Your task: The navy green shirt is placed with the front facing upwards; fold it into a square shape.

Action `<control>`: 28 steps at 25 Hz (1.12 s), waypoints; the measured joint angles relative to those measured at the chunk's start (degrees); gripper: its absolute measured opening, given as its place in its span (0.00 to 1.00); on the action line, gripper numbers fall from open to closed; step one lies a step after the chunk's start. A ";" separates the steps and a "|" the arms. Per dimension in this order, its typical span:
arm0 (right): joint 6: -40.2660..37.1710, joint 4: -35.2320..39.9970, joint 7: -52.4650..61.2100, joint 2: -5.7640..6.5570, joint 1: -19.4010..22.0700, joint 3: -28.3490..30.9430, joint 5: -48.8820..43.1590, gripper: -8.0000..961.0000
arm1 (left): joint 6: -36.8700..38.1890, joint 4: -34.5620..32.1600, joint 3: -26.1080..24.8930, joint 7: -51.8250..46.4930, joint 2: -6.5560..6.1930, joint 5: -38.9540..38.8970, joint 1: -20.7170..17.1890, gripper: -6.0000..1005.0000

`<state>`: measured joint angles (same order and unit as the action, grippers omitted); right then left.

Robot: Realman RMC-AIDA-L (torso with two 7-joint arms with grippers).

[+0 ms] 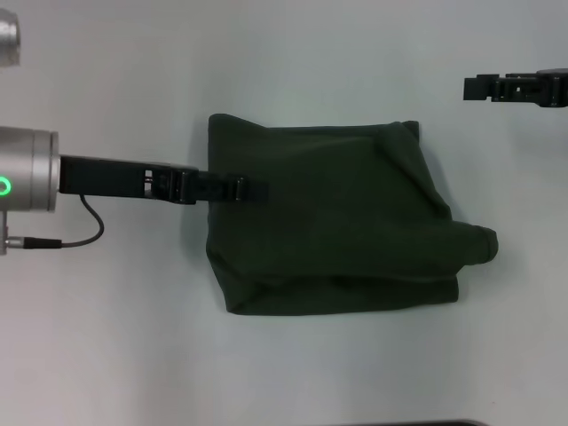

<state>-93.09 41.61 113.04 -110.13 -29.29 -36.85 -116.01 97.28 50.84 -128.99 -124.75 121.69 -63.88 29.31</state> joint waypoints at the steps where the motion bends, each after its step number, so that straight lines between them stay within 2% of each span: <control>1: 0.22 0.03 0.05 0.09 0.10 0.04 -0.01 0.57 | -0.43 -0.32 -0.06 -0.63 0.11 0.17 0.00 0.58; 7: -0.04 0.05 0.42 0.82 0.59 1.16 -0.02 0.58 | -4.76 -3.65 -0.24 -12.16 -1.23 1.73 0.65 0.58; 15: -1.04 0.05 2.04 1.41 0.65 1.36 -0.02 0.58 | -5.00 -3.79 0.24 -21.40 -1.99 7.70 2.02 0.58; 20: -1.05 0.05 2.29 1.44 0.63 1.34 -0.02 0.58 | -7.67 -3.88 0.28 -22.51 -1.75 12.62 3.00 0.58; 28: -1.05 0.05 2.62 1.54 1.01 1.34 0.00 0.57 | -9.37 -4.69 1.08 -20.88 -1.50 13.78 3.82 0.59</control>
<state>-94.14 41.66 115.66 -108.59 -28.28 -35.50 -116.01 87.91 46.15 -127.91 -145.63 120.19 -50.10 33.13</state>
